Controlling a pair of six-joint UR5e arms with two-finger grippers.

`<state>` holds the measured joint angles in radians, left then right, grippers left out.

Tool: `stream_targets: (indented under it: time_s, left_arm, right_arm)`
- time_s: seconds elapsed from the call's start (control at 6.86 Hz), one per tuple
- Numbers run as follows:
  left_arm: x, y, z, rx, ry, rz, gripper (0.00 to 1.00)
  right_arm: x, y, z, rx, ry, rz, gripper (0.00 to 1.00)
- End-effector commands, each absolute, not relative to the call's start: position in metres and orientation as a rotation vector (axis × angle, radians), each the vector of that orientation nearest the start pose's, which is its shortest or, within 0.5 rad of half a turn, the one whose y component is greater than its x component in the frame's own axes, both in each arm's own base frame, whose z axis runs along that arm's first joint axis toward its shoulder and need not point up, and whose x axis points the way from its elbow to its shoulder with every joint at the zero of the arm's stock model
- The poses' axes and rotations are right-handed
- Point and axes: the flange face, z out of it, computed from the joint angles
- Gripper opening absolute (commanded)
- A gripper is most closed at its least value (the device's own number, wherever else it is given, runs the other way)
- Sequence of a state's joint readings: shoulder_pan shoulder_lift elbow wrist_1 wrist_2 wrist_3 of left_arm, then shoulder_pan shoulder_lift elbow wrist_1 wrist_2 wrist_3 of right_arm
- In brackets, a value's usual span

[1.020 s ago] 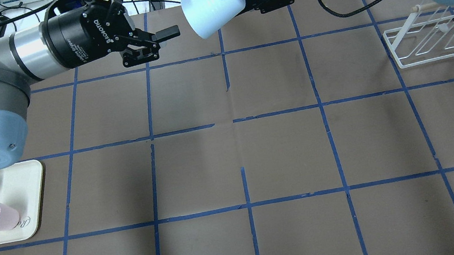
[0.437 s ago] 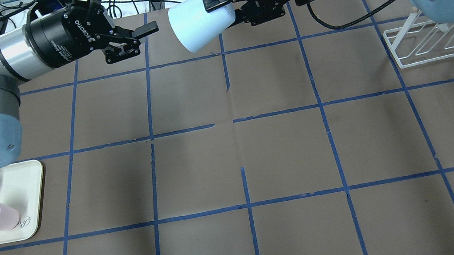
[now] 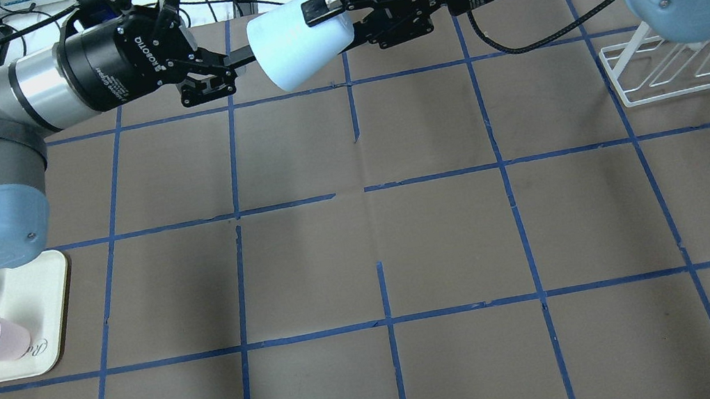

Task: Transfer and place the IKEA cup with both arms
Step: 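Close the left gripper on the cup while the right gripper holds it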

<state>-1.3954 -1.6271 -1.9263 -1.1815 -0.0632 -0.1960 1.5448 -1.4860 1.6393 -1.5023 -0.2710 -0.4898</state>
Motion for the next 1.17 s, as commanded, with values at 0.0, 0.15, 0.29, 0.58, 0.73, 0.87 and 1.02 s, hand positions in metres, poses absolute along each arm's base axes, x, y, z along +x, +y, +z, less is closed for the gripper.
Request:
stream_targets:
  time_s: [0.0, 0.15, 0.29, 0.58, 0.73, 0.87, 1.02]
  left_arm:
    - [-0.153, -0.512, 0.441, 0.280, -1.449, -0.049, 1.00]
    - [-0.153, -0.510, 0.444, 0.284, -1.447, -0.054, 1.00]
    - [-0.154, -0.508, 0.447, 0.290, -1.446, -0.065, 1.00]
    - [-0.174, -0.503, 0.445, 0.256, -1.457, -0.091, 0.83]
    - [-0.177, -0.503, 0.444, 0.249, -1.458, -0.094, 0.79]
    - [-0.179, -0.502, 0.446, 0.237, -1.459, -0.088, 0.60]
    - [-0.179, -0.502, 0.446, 0.241, -1.458, -0.092, 0.60]
  right_arm:
    - [0.218, -0.520, 0.478, -0.261, 1.818, -0.146, 0.43]
    - [0.219, -0.519, 0.478, -0.264, 1.822, -0.143, 0.43]
    - [0.219, -0.516, 0.482, -0.271, 1.826, -0.149, 0.44]
    - [0.219, -0.513, 0.486, -0.267, 1.829, -0.148, 0.57]
    - [0.219, -0.512, 0.486, -0.267, 1.827, -0.149, 0.70]
    - [0.219, -0.512, 0.486, -0.268, 1.827, -0.150, 1.00]
    - [0.219, -0.513, 0.485, -0.267, 1.831, -0.146, 1.00]
